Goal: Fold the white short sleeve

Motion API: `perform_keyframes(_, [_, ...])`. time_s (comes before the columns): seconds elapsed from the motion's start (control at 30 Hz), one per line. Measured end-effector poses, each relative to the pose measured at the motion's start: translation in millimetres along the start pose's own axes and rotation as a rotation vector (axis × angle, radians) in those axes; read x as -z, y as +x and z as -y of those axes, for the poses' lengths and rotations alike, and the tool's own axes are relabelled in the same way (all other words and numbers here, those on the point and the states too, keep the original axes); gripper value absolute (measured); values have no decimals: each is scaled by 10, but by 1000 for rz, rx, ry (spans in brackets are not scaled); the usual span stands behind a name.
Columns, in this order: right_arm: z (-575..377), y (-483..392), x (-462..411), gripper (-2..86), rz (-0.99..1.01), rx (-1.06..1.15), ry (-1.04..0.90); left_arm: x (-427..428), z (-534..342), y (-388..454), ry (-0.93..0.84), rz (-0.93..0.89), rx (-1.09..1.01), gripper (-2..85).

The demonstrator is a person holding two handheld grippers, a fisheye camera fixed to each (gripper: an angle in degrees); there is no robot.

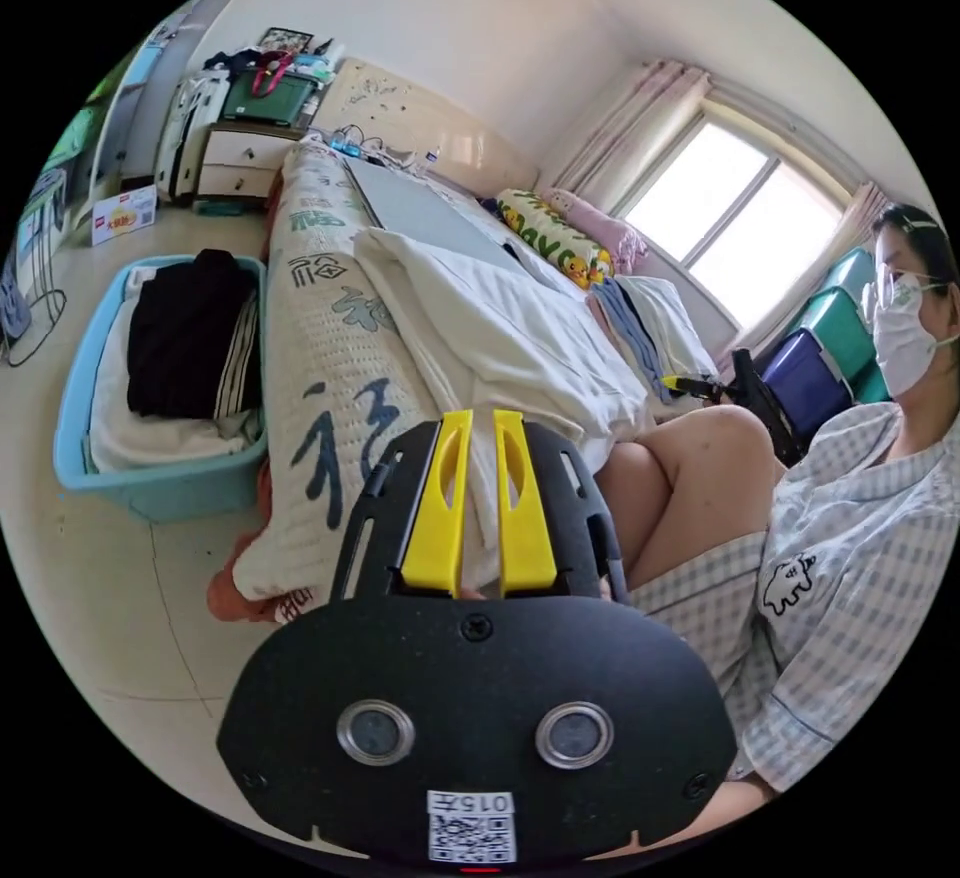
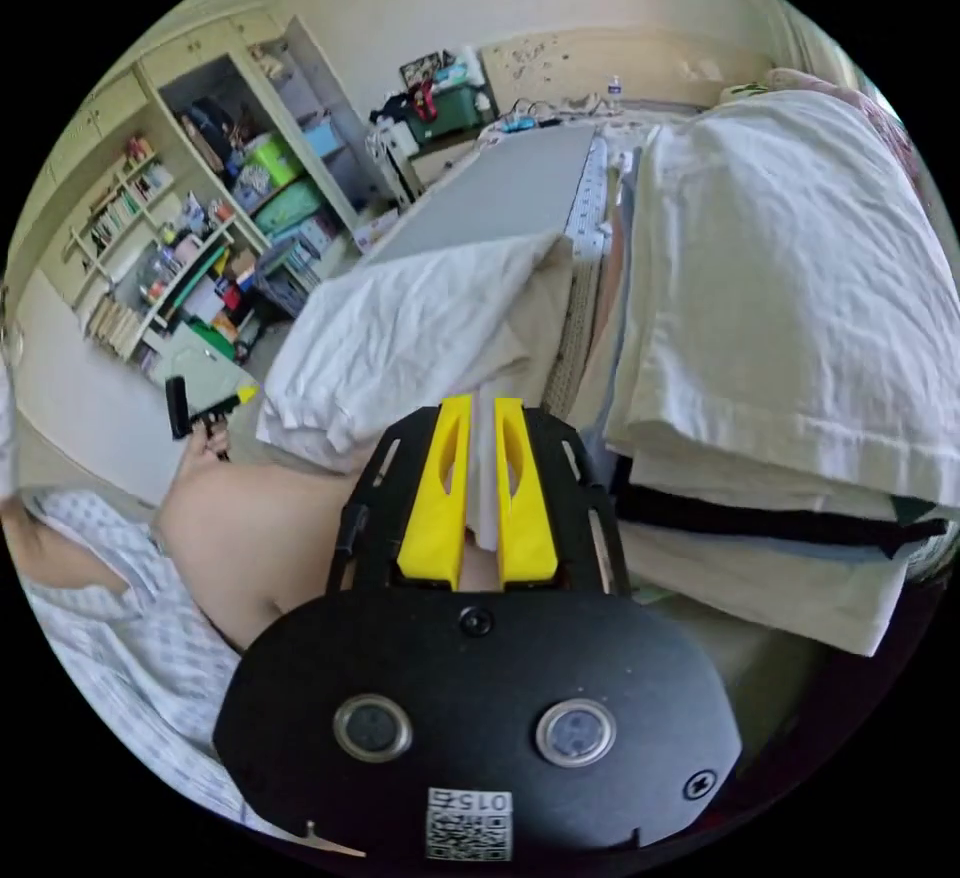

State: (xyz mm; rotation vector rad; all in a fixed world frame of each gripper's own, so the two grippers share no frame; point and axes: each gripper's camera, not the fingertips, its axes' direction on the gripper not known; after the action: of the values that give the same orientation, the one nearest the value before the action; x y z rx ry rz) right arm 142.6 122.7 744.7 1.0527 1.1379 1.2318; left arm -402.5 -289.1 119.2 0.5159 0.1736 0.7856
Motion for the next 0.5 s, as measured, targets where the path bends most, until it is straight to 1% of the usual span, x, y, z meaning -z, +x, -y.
perform_keyframes(0.07, [291,-132,251,27,20,8,90,4,-74,136,11,22,8,45])
perform_keyframes(0.13, [640,-391,489,19,29,56,177,-46,-137,271,24,-9,22,46])
perform_keyframes(0.2, [1174,-796,791,11,52,85,260,-130,-247,472,74,-106,32,42])
perform_keyframes(0.27, [1625,-1033,976,6,79,106,244,-187,-351,627,122,-181,41,30])
perform_keyframes(0.37, [2253,-1240,1303,0,83,-55,127,-269,-525,909,124,-242,33,13])
perform_keyframes(0.43, [2402,-1478,1693,-2,39,-97,153,-284,-637,1087,99,-257,12,7])
perform_keyframes(0.5, [2395,-1945,2293,-3,48,-7,268,-236,-810,1300,68,-254,-22,2])
